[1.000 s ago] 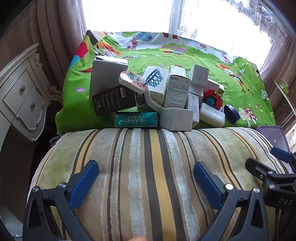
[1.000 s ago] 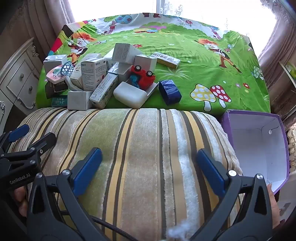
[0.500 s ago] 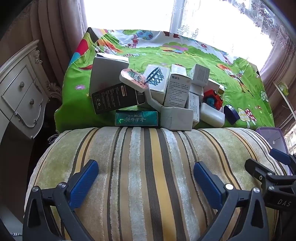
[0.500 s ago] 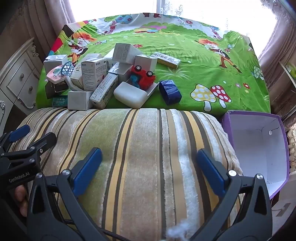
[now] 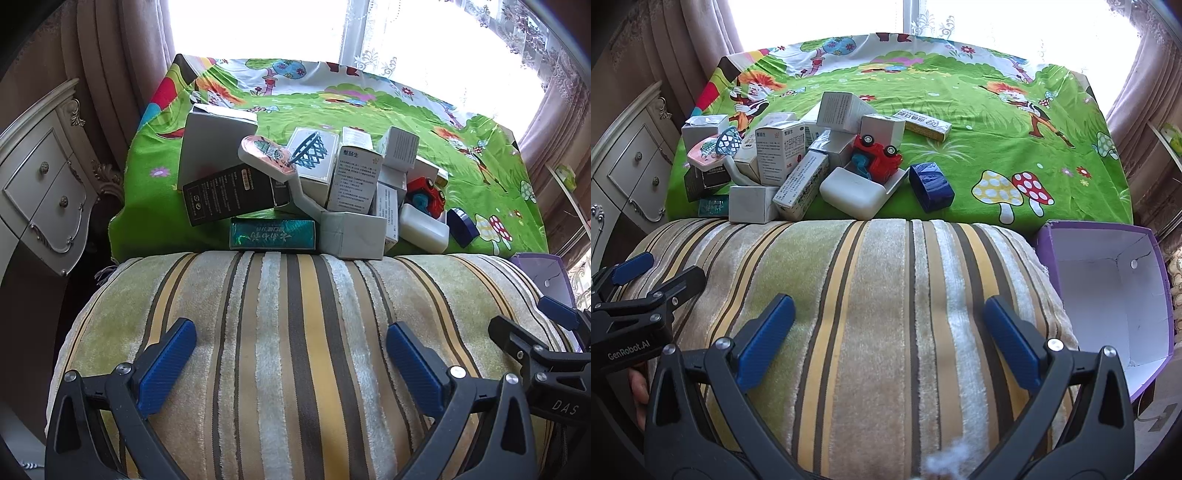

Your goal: Organize rigid objects

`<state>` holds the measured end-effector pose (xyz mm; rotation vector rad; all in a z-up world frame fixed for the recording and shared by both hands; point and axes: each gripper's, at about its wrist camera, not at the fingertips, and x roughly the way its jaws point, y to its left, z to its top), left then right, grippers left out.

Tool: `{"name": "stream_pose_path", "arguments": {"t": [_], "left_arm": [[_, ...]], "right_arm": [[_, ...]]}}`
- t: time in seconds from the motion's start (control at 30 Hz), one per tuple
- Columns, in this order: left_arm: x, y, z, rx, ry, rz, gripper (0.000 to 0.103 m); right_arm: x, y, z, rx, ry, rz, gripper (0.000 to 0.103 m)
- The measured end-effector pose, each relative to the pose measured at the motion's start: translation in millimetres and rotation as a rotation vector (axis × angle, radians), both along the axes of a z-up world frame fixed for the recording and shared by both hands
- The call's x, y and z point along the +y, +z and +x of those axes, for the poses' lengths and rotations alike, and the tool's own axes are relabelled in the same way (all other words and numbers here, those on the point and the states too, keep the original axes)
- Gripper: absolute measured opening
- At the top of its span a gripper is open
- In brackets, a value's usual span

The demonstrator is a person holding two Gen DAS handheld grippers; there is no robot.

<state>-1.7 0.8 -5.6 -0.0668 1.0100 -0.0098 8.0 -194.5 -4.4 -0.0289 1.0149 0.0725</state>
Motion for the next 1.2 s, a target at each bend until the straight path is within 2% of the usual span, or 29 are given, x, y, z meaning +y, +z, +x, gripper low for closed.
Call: {"name": "stream_pose_path", "arguments": {"t": [0.4, 0.63, 0.97, 1.2], "left_arm": [[-1.1, 2.5, 2.5, -0.002, 0.006, 0.011, 0.103], [0.3, 2.9, 2.8, -0.003, 0.005, 0.011, 0.103], [-4.0, 3.5, 1.8, -0.013, -0.005, 0.031, 0.103], [0.3, 8.7, -2.0, -0.049, -0.006, -0.010, 0.103]], "right_arm": [[-3.4, -1.7, 5.3, 0.017, 0.009, 0.016, 0.103], [-5.0, -2.0, 13.0, 0.064, 0.043, 0.024, 0.103], [-11.4, 0.9, 16.5, 0.020, 0.023, 0.082, 0.103], [-17.9, 2.9, 21.4, 0.010, 0.007, 0.112, 0.103]]}}
